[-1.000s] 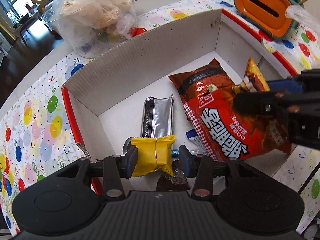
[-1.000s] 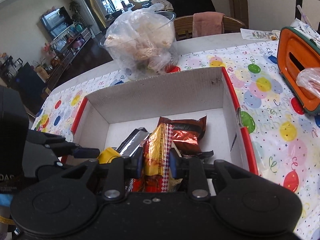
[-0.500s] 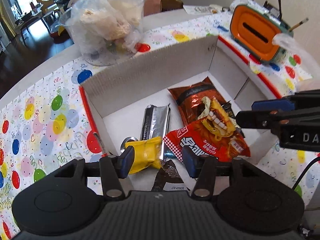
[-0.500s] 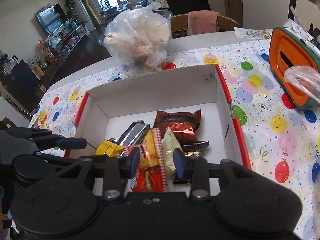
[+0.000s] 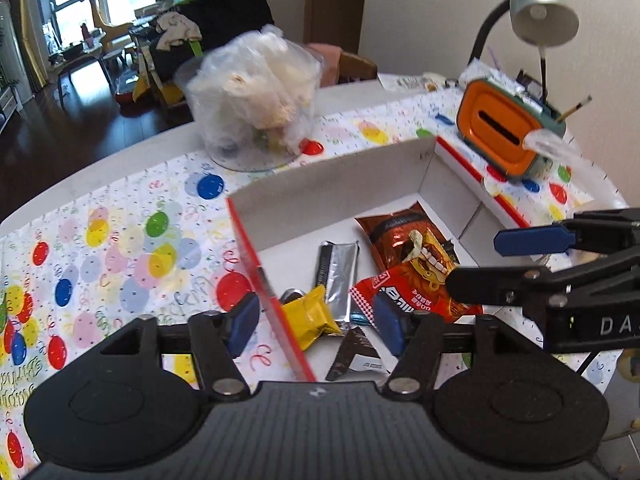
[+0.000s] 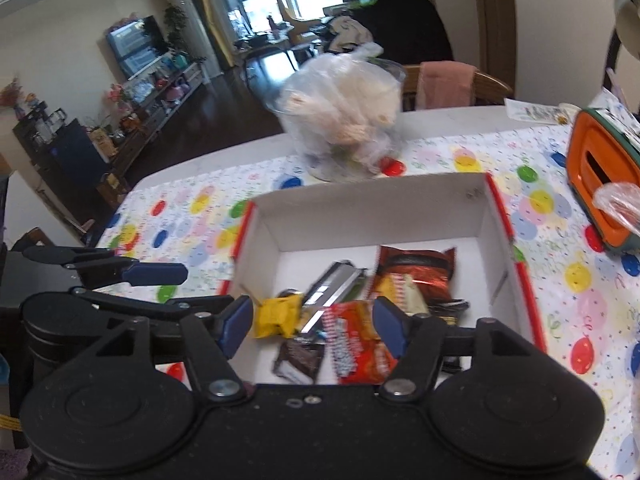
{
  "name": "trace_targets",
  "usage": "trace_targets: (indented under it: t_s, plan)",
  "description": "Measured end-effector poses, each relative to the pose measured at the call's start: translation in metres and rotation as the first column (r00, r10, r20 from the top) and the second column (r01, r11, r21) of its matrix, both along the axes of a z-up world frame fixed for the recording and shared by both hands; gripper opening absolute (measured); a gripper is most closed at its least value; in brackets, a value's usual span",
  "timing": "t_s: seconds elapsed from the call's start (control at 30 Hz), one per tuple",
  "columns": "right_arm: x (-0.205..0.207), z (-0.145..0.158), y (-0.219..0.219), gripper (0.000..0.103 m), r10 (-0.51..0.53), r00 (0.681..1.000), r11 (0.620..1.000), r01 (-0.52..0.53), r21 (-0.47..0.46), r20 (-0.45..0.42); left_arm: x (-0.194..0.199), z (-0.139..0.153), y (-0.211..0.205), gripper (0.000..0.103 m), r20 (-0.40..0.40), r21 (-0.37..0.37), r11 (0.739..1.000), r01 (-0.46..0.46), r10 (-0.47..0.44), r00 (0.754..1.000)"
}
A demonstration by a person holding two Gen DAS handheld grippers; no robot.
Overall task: Organize snacks
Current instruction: 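Move both open tools back over the Minion candy and blue-grey sachet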
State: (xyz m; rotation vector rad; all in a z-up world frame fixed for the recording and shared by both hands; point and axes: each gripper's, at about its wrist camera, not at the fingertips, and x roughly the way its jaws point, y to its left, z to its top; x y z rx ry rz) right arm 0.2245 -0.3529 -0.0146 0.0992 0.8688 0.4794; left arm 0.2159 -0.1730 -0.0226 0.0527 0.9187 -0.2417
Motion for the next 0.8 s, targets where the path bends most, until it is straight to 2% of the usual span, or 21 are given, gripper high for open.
trace_targets:
  t_s: [0.07, 0.27, 0.5, 0.57, 0.8]
  plan:
    - [-0.006, 0.004, 0.008, 0.078, 0.007, 1.000, 1.000, -0.008, 0.005, 0.013, -0.008, 0.005, 0.010, 0.066, 0.021, -0.009, 1.000, -0.010, 0.010, 1.000]
    - [-0.021, 0.012, 0.037, 0.086, 0.038, 0.998, 0.999, -0.039, 0.020, 0.046, -0.032, 0.018, 0.045, 0.072, 0.078, -0.032, 0.998, -0.055, 0.057, 0.995]
    - [-0.034, 0.014, 0.075, 0.090, 0.082, 0.994, 0.996, -0.084, 0.026, 0.065, -0.055, 0.028, 0.090, 0.075, 0.133, -0.032, 0.994, -0.105, 0.109, 0.985]
    - [-0.038, 0.013, 0.087, 0.096, 0.090, 0.994, 0.995, -0.093, 0.032, 0.069, -0.060, 0.029, 0.103, 0.079, 0.142, -0.026, 0.993, -0.119, 0.122, 0.982]
    - [-0.047, 0.007, 0.134, 0.101, 0.171, 0.981, 0.985, -0.172, 0.012, 0.089, -0.077, 0.023, 0.155, 0.081, 0.152, -0.028, 0.981, -0.190, 0.192, 0.969]
